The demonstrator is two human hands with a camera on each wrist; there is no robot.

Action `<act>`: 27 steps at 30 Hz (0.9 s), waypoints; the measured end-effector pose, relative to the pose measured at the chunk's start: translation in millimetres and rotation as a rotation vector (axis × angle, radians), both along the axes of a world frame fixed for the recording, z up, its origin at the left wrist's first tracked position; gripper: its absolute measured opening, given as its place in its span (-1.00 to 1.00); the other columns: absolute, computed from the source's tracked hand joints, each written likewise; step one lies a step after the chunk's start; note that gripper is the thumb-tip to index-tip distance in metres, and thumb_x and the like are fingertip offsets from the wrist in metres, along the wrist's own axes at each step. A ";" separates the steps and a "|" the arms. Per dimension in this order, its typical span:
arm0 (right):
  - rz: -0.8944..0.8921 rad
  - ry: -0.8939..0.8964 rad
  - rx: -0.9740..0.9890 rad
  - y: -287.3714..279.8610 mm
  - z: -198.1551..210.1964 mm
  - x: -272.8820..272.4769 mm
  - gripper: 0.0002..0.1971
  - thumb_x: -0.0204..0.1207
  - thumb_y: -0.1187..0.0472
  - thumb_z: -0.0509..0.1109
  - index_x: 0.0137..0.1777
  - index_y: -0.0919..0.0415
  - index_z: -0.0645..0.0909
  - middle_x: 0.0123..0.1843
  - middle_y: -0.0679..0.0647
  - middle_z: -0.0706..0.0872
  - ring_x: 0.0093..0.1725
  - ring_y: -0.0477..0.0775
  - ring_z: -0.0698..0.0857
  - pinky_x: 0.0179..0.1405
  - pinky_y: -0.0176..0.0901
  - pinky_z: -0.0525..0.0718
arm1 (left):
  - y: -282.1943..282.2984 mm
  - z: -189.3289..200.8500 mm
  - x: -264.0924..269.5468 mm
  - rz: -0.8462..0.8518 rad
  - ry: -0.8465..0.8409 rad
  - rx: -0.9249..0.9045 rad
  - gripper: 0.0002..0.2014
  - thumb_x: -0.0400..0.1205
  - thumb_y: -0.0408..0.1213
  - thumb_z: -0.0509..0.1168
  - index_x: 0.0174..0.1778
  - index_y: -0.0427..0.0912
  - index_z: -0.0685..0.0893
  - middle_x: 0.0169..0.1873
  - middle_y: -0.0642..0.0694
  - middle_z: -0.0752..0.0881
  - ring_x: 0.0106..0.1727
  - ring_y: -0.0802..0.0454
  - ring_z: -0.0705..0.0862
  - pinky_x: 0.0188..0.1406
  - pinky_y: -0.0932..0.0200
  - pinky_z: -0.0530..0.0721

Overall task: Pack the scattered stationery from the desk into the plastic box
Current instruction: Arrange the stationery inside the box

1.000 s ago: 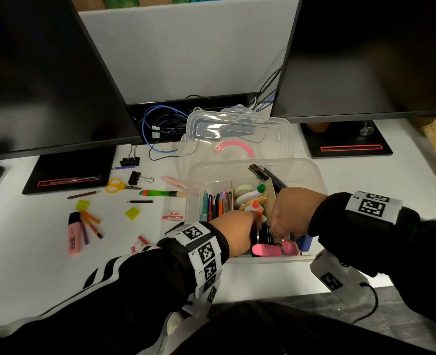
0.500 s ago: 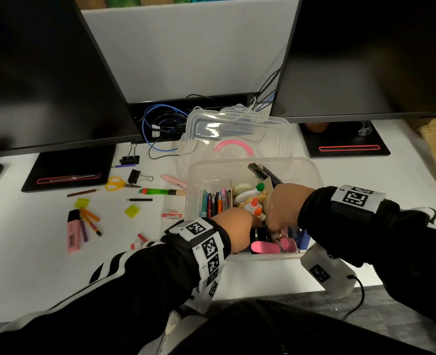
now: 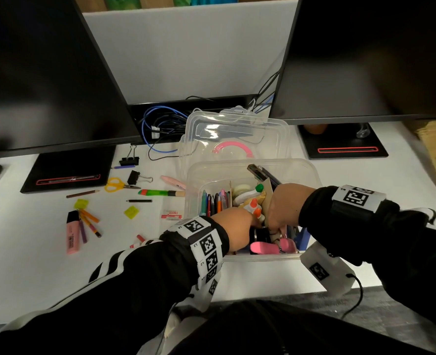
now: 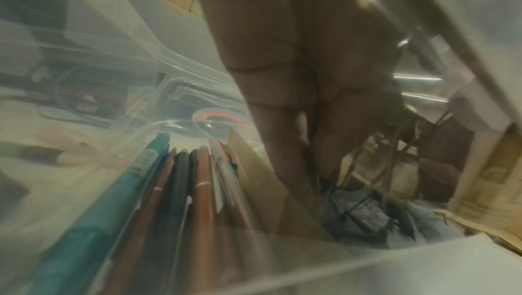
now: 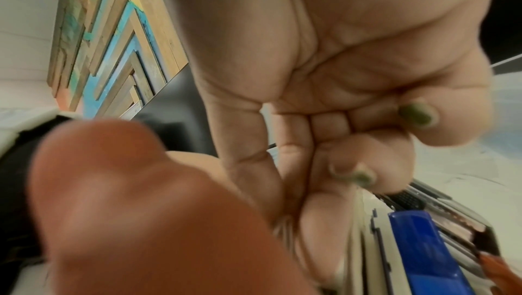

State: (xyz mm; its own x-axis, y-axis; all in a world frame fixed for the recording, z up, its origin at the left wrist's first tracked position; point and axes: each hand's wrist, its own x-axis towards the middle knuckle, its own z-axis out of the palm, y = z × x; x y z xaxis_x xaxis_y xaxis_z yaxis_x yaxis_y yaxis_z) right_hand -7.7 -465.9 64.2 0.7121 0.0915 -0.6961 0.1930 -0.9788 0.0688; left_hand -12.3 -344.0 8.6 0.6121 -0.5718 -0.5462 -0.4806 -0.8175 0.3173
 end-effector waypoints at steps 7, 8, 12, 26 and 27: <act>-0.096 -0.079 0.071 -3.2 22.9 -2.0 -0.68 0.53 0.05 0.32 0.09 0.31 0.69 -0.03 0.09 0.69 -0.10 0.04 0.65 -0.12 -0.24 0.57 | 20.2 7.1 2.7 0.103 0.021 -0.190 -0.50 0.61 -0.49 0.12 0.38 0.07 0.58 0.29 -0.10 0.64 0.29 -0.08 0.58 0.36 0.09 0.50; -0.119 -0.119 0.117 -3.9 26.7 -2.8 -0.67 0.52 0.04 0.34 0.11 0.28 0.70 0.03 0.10 0.73 0.01 0.08 0.69 -0.01 -0.18 0.61 | 23.3 8.7 3.1 0.110 0.027 -0.216 -0.53 0.61 -0.48 0.13 0.36 0.06 0.60 0.26 -0.09 0.65 0.26 -0.07 0.60 0.35 0.12 0.51; -0.233 -0.234 0.290 4.3 41.3 -4.3 -0.78 0.44 0.02 0.44 0.00 0.10 0.77 -0.04 -0.02 0.77 -0.01 0.02 0.70 -0.05 -0.21 0.61 | 41.8 27.4 3.5 0.213 0.016 -0.356 -0.63 0.63 -0.40 0.16 0.29 0.01 0.64 0.23 -0.03 0.67 0.22 0.03 0.62 0.25 0.29 0.51; -0.231 -0.292 0.580 137.3 38.8 -12.1 -0.85 0.48 0.08 0.43 0.02 0.00 0.74 -0.21 -0.16 0.58 -0.06 -0.07 0.61 -0.08 -0.33 0.45 | 229.4 27.7 26.6 0.567 -0.078 -0.388 -0.80 0.60 -0.33 0.26 -0.02 0.04 0.74 -0.17 0.12 0.66 -0.22 0.31 0.61 -0.26 0.51 0.46; -0.213 -0.278 0.564 147.2 32.5 -12.9 -0.82 0.49 0.09 0.40 0.07 0.01 0.73 -0.11 -0.12 0.63 0.03 -0.04 0.63 -0.04 -0.33 0.44 | 238.4 19.9 26.4 0.565 -0.082 -0.345 -0.80 0.60 -0.32 0.26 -0.01 0.04 0.74 -0.13 0.12 0.66 -0.23 0.33 0.58 -0.27 0.51 0.43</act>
State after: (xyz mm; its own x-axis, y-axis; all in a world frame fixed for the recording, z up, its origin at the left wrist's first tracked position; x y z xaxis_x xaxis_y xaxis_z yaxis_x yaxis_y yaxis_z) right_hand -20.5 -318.6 96.7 0.9010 0.2258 -0.3704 0.0406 -0.8940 -0.4462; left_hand 14.1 -105.6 28.4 0.9006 -0.2843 -0.3288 -0.0413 -0.8090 0.5864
